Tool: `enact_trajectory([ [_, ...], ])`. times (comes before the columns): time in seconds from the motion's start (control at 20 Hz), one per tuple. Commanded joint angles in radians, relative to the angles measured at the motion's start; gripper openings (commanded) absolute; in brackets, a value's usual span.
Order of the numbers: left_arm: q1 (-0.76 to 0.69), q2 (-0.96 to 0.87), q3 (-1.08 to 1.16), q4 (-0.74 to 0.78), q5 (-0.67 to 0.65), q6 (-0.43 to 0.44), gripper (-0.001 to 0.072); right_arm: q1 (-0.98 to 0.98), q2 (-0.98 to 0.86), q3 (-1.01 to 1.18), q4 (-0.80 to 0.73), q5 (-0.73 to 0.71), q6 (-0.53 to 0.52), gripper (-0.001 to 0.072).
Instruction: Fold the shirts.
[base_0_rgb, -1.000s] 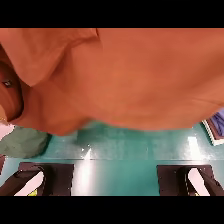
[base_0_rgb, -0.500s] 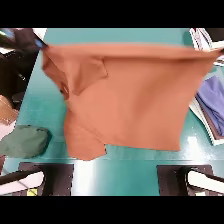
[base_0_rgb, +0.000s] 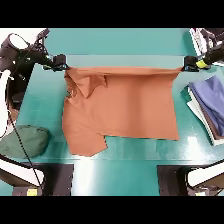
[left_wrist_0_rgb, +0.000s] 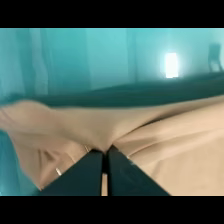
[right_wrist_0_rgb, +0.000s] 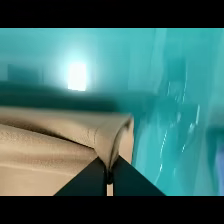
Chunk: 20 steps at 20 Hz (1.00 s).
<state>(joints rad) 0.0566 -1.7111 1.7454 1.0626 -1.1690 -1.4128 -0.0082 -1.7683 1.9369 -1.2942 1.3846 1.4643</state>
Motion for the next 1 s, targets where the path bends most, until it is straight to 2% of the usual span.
enact_trajectory([
  [0.0, 0.002, -0.020, 0.016, 0.003, -0.004, 0.019, 0.0025, 0.003, -0.035, 0.087, -0.010, 0.000, 0.000, 0.0018],
  [0.1, 0.001, -0.017, 0.014, 0.009, -0.123, 0.024, 0.0024, 0.000, -0.032, 0.086, -0.021, 0.079, 0.000, 0.0018],
  [0.2, 0.001, -0.016, -0.019, 0.018, -0.187, 0.024, 0.0023, 0.001, -0.015, 0.027, -0.045, 0.109, 0.000, 0.0018],
  [0.4, -0.032, -0.016, -0.149, 0.041, -0.191, 0.026, 0.0023, 0.001, 0.093, -0.265, -0.042, 0.019, 0.002, 0.0017],
  [0.6, -0.096, -0.016, -0.213, 0.154, -0.158, 0.020, 0.0026, 0.001, 0.202, -0.514, -0.033, -0.101, 0.002, 0.0019],
  [0.7, -0.091, -0.015, -0.209, 0.164, -0.156, -0.031, 0.0028, 0.001, 0.230, -0.577, -0.032, -0.113, 0.002, 0.0036],
  [0.75, -0.083, -0.014, -0.208, 0.172, -0.168, -0.037, 0.0166, 0.001, 0.236, -0.595, -0.032, -0.121, 0.002, 0.0210],
  [0.8, -0.076, -0.014, -0.208, 0.172, -0.186, -0.039, 0.0429, 0.001, 0.236, -0.599, -0.027, -0.111, 0.002, 0.0430],
  [0.85, -0.072, -0.012, -0.208, 0.174, -0.205, -0.047, 0.0463, 0.000, 0.237, -0.599, -0.016, -0.097, 0.002, 0.0447],
  [0.95, -0.061, 0.021, -0.209, 0.203, -0.229, -0.048, 0.0464, -0.014, 0.257, -0.599, -0.003, -0.061, 0.002, 0.0447],
])
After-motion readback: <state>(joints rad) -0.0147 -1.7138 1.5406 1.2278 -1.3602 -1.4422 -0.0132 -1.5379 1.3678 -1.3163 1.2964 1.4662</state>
